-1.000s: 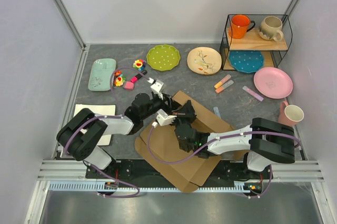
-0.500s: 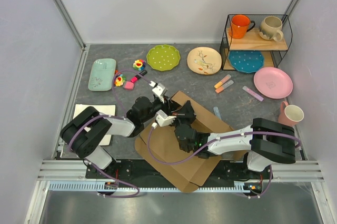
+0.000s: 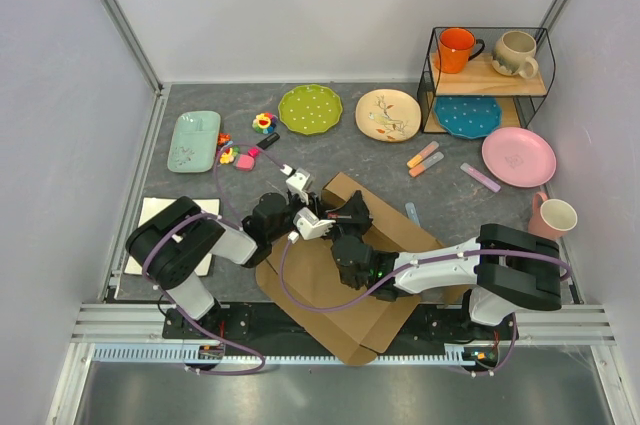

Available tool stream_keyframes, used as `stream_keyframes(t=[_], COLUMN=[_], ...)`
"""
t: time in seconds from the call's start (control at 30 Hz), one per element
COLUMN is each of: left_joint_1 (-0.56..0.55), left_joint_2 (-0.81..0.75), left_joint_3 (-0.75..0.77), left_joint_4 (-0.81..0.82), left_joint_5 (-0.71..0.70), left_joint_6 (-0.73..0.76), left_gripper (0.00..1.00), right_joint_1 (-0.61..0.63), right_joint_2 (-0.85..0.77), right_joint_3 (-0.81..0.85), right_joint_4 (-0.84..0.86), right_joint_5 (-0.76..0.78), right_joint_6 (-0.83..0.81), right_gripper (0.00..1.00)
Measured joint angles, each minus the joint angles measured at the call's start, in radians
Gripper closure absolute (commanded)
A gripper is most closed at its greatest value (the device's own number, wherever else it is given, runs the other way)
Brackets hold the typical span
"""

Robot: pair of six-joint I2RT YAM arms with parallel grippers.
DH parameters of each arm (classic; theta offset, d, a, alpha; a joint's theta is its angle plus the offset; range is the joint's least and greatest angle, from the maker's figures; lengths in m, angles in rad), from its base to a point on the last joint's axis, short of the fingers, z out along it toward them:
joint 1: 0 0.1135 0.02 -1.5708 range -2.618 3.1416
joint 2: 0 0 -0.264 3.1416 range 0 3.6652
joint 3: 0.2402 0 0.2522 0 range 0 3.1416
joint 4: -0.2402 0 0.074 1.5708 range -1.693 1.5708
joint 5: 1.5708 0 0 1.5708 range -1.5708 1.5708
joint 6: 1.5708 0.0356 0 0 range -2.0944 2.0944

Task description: Fold the paper box

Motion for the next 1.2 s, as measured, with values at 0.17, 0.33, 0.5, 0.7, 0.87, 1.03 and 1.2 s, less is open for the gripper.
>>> stream_keyframes(t=[0.17, 0.33, 0.5, 0.7, 0.87, 1.03, 1.2], left_joint_1=[0.000, 0.002, 0.003, 0.003, -0.001, 0.002, 0.001], left_joint_2=[0.000, -0.002, -0.008, -0.026, -0.018, 0.004, 0.004], left_joint_3=[-0.002, 0.010, 0.027, 0.039, 0.045, 0.051, 0.051], left_joint_4=[0.001, -0.005, -0.005, -0.005, 0.012, 0.036, 0.034], left_joint_5=[-0.019, -0.023, -0.024, -0.005, 0.027, 0.046, 0.048], left_joint_6=[-0.019, -0.026, -0.038, -0.048, -0.045, -0.008, 0.005], left_gripper=[0.44, 0.34, 0.33, 0.59, 0.75, 0.98, 0.98], right_joint_1=[0.000, 0.000, 0.000, 0.000, -0.001, 0.008, 0.029], right_joint_2=[0.000, 0.000, 0.000, 0.000, 0.000, -0.003, -0.027], right_joint_3=[0.000, 0.000, 0.001, 0.004, 0.011, 0.018, 0.021], right_joint_4=[0.000, -0.003, -0.004, -0.012, -0.033, -0.064, -0.126], right_joint_5=[0.001, 0.001, 0.001, 0.003, 0.010, 0.032, 0.034], right_joint_6=[0.006, 0.006, 0.008, 0.014, 0.026, 0.039, 0.126], right_gripper=[1.00, 1.00, 1.00, 1.00, 1.00, 0.78, 0.49])
